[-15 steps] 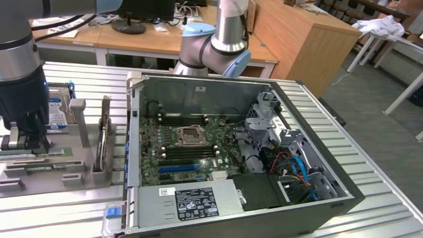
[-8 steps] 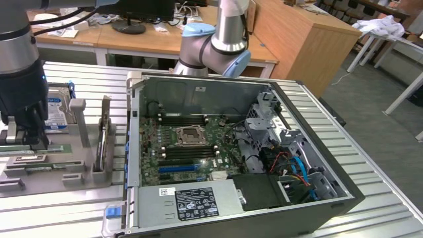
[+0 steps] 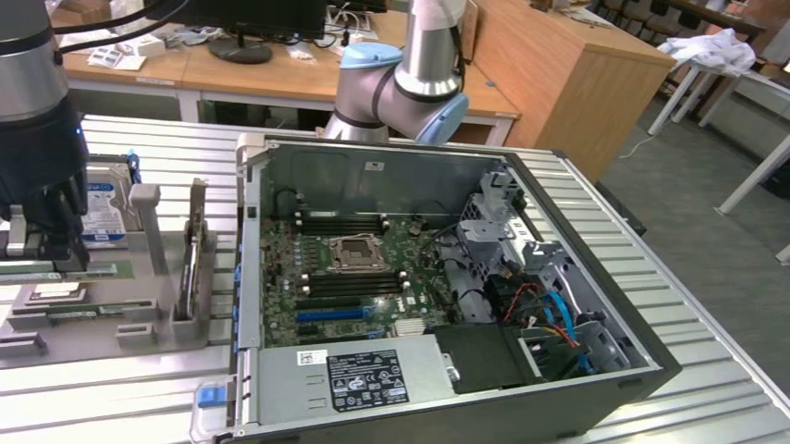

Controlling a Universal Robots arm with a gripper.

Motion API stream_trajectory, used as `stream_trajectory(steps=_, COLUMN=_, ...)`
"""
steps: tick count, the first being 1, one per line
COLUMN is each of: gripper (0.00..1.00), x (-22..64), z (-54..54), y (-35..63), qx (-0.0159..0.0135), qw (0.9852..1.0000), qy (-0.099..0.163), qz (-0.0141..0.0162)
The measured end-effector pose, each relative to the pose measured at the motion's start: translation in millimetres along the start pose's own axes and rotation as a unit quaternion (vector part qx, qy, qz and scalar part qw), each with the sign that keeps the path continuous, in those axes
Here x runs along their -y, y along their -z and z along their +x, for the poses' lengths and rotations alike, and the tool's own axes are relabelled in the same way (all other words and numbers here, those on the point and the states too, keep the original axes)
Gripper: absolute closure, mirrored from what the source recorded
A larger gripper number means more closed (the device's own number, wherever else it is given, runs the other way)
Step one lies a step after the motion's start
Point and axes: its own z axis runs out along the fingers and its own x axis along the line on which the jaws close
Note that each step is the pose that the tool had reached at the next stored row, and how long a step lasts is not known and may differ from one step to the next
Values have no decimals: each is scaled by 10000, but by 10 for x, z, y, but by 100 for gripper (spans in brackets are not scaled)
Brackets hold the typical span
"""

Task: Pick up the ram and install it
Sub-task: 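Pick up the ram and move it above insertion slot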

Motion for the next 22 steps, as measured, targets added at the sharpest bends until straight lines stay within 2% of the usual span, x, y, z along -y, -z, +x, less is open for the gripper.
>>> stream_trajectory(steps=22, gripper=88, x=24, z=-9, y=190, qx=0, qw=10000, qy=1, qz=-1)
